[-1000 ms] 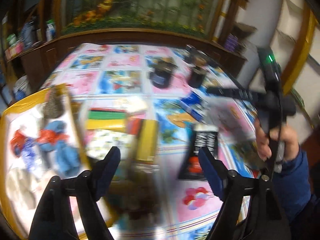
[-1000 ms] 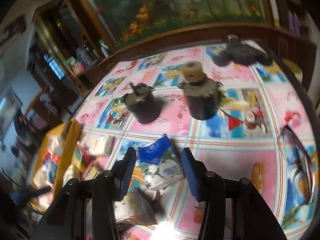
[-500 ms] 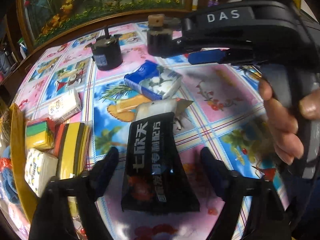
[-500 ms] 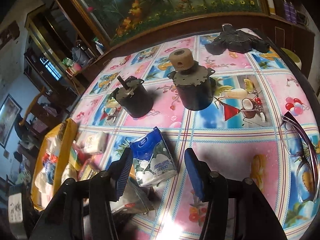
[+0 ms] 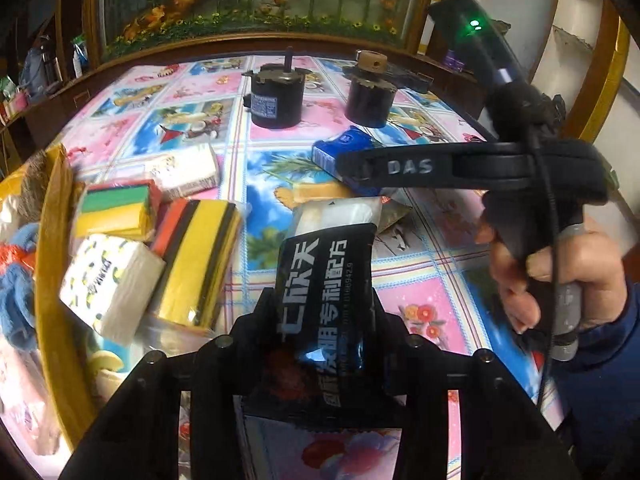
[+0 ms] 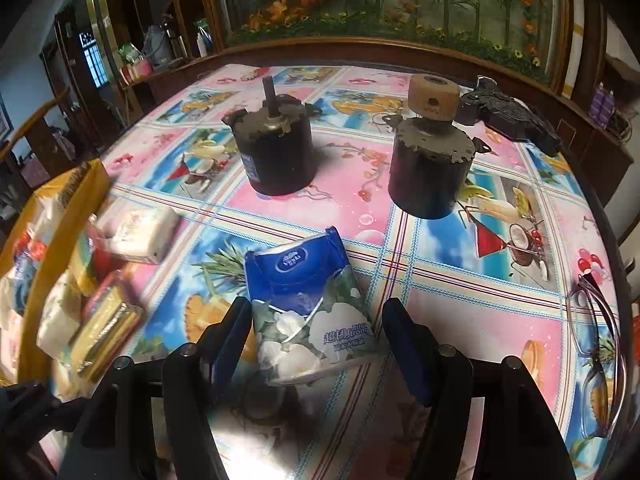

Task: Organize soft objects
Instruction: 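Grasp blue flower-print tissue pack with right tool while left tool grasps black snack bag, then carry blue tissue pack with right tool while left tool carries black bag to tray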

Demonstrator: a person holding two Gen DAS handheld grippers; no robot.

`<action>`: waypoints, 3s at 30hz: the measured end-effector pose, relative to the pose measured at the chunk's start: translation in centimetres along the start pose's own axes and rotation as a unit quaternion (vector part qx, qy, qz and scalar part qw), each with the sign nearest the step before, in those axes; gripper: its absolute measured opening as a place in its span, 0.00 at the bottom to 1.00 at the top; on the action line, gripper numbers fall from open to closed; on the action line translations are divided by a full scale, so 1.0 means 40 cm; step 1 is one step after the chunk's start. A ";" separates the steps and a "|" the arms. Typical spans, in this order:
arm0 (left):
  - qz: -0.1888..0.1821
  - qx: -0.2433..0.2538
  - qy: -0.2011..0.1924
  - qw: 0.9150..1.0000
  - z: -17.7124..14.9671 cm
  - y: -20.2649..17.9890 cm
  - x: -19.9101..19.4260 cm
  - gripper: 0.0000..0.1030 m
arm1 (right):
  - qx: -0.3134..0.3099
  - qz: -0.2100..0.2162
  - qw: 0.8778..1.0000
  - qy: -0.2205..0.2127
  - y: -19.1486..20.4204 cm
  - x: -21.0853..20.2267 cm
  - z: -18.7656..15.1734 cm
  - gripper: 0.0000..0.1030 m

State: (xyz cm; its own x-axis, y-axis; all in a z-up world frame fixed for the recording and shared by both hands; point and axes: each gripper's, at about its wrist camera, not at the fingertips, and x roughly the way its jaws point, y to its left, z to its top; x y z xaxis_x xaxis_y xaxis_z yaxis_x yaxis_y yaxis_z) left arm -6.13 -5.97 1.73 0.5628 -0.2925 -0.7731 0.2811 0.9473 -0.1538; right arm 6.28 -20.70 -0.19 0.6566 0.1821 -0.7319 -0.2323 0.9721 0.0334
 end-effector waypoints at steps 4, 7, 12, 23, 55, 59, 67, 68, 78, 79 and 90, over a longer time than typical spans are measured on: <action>-0.017 -0.011 0.000 1.000 -0.001 0.012 0.000 0.40 | 0.009 0.003 1.000 0.001 -0.007 -0.006 -0.003 0.58; -0.035 -0.033 0.006 0.999 -0.003 0.032 0.005 0.39 | 0.024 0.000 1.000 -0.009 -0.018 -0.026 -0.006 0.58; -0.035 -0.044 0.000 0.998 -0.002 0.041 0.001 0.39 | 0.043 0.013 0.999 -0.022 -0.031 -0.055 -0.007 0.58; -0.009 -0.039 -0.020 0.999 -0.004 0.034 -0.018 0.39 | 0.052 0.044 0.997 -0.033 -0.022 -0.098 -0.016 0.58; 0.033 -0.045 -0.065 0.996 0.004 0.060 -0.123 0.39 | 0.021 0.071 0.996 -0.049 0.034 -0.129 -0.028 0.58; 0.037 -0.047 -0.070 0.996 0.007 0.067 -0.132 0.39 | 0.014 0.074 0.996 -0.050 0.044 -0.130 -0.029 0.58; 0.045 -0.057 -0.079 0.994 0.010 0.092 -0.155 0.39 | -0.004 0.088 0.995 -0.056 0.078 -0.140 -0.037 0.58; 0.046 -0.058 -0.080 0.994 0.009 0.095 -0.159 0.39 | -0.008 0.090 0.994 -0.057 0.085 -0.142 -0.038 0.58; 0.059 -0.088 -0.097 0.990 0.000 0.170 -0.208 0.39 | -0.043 0.116 0.990 -0.070 0.155 -0.164 -0.053 0.58; 0.060 -0.091 -0.099 0.989 -0.001 0.178 -0.216 0.39 | -0.042 0.118 0.990 -0.071 0.158 -0.167 -0.052 0.58; 0.084 -0.130 -0.134 0.979 -0.017 0.284 -0.313 0.39 | -0.058 0.176 0.980 -0.077 0.291 -0.205 -0.062 0.59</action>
State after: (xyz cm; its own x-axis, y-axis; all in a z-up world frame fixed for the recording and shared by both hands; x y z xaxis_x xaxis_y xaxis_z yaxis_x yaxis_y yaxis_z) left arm -10.52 8.55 9.25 0.7782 -0.1203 -0.6164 -0.0210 0.9760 -0.2169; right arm -3.59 -11.26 4.53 0.6189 0.5325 -0.5774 -0.5386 0.8228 0.1815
